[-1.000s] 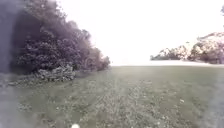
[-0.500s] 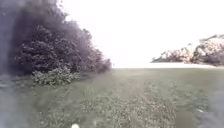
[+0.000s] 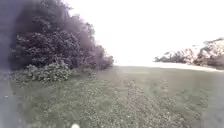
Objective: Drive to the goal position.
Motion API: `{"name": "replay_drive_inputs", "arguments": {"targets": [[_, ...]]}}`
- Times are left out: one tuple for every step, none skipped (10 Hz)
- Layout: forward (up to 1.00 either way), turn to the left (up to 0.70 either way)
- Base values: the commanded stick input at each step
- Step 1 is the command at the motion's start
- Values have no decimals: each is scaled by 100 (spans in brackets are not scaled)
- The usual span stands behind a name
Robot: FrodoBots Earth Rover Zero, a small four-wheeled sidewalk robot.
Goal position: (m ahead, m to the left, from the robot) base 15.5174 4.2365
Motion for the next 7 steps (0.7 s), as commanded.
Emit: {"name": "replay_drive_inputs", "arguments": {"targets": [[85, -34], [85, -34], [85, -34], [85, -34], [85, 0], [85, 0], [85, 0]]}}
